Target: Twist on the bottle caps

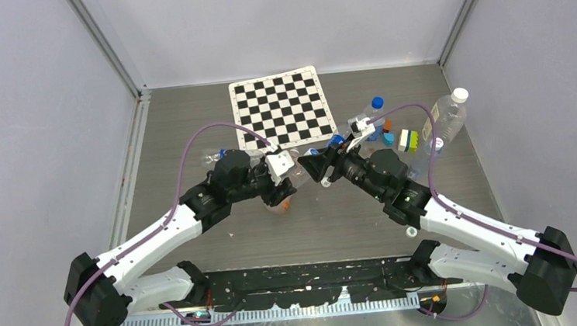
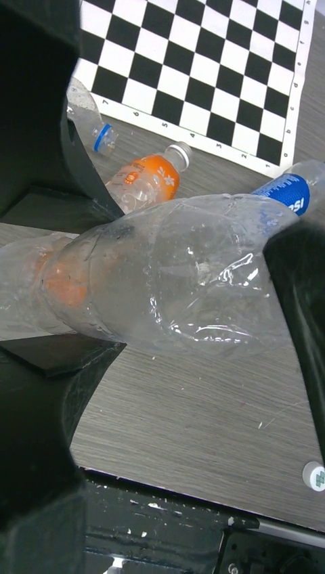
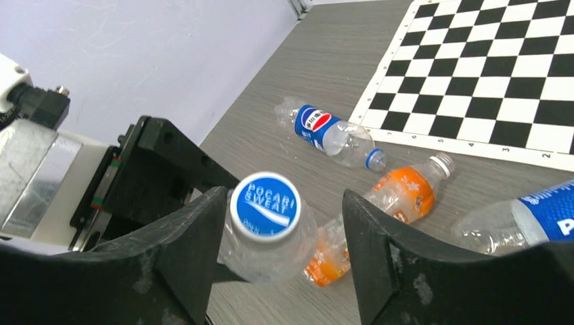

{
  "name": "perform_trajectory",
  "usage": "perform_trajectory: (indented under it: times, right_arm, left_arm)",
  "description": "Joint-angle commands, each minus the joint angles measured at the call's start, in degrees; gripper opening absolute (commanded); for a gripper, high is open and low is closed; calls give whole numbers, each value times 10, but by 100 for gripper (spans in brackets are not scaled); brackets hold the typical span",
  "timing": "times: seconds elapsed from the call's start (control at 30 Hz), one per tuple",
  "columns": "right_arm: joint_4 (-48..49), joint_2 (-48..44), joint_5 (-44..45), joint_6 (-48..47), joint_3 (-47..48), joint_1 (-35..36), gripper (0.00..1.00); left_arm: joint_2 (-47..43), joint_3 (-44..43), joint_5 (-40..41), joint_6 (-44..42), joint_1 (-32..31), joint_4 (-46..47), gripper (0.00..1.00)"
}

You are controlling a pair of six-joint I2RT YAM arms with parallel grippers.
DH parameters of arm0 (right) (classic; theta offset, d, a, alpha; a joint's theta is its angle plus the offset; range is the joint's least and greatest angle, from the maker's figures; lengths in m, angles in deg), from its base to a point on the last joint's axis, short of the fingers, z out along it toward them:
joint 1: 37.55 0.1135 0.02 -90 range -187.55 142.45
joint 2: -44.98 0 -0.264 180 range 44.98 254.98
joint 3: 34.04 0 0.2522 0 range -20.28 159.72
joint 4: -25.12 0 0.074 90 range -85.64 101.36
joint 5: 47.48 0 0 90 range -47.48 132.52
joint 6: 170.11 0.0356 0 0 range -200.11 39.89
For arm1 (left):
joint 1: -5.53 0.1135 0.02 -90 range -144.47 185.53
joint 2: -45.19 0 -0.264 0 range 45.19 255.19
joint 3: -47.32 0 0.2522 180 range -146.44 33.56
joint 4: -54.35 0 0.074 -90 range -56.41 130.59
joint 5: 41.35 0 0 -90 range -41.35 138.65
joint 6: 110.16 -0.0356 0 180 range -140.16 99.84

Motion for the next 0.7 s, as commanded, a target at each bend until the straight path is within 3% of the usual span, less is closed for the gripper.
perform_trajectory:
  times: [0.0,0.1,0.17,0.2,0.3,0.33,0.37,0.53,0.57,0.67]
  right_arm:
    - [75,25,5,-15,24,-2,65]
    - [83,38,0,-4,28,-2,57]
    - [84,42,1,1,28,-2,44]
    - [84,42,1,2,27,-1,32]
    - [73,37,2,1,26,-1,16]
    - [61,34,5,-2,26,-1,6]
    - [53,26,7,-9,28,-2,3]
    - [-80,-13,38,-60,70,-9,0]
    - [-126,-25,47,-79,81,-12,0]
    - [-226,-48,111,-129,124,-15,0]
  left_arm:
    - [-2,-12,-28,8,-5,45,15]
    - [-5,-10,-27,11,-4,51,16]
    - [-9,-7,-24,14,-4,56,16]
    - [-11,-6,-22,15,-4,58,17]
    - [-17,-1,-11,16,-5,66,25]
    - [-19,0,-6,16,-4,66,32]
    - [-21,0,-1,15,-4,66,43]
    - [-40,5,37,5,-4,66,92]
    - [-44,6,45,2,-4,66,99]
    - [-61,12,70,-5,-4,67,100]
